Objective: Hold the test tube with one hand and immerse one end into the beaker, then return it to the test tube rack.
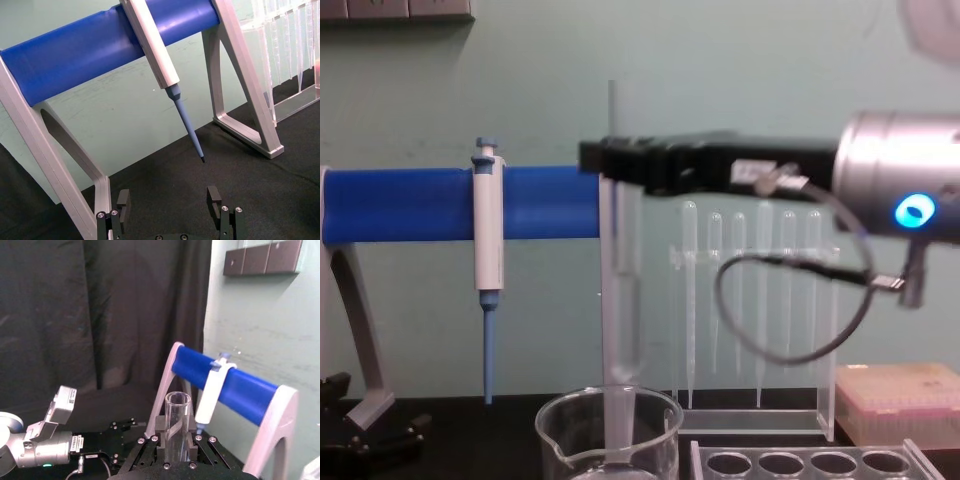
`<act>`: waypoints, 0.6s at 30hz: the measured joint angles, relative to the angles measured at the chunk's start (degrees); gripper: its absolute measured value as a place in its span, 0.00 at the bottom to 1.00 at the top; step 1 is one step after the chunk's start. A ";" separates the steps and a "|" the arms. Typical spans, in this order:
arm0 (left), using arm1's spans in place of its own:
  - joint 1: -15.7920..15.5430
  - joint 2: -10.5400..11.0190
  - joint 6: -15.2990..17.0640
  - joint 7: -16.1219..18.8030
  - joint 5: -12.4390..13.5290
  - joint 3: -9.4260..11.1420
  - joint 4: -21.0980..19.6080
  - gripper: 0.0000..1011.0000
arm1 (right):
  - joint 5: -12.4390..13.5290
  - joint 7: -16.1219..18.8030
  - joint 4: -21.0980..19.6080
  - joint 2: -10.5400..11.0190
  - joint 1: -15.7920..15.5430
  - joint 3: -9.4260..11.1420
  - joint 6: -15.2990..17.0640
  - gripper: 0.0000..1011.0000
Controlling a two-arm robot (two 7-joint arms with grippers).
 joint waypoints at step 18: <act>0.00 0.00 0.00 0.00 0.00 0.00 0.00 0.99 | -4.09 0.45 10.00 -2.83 -5.35 -2.30 -10.05 0.23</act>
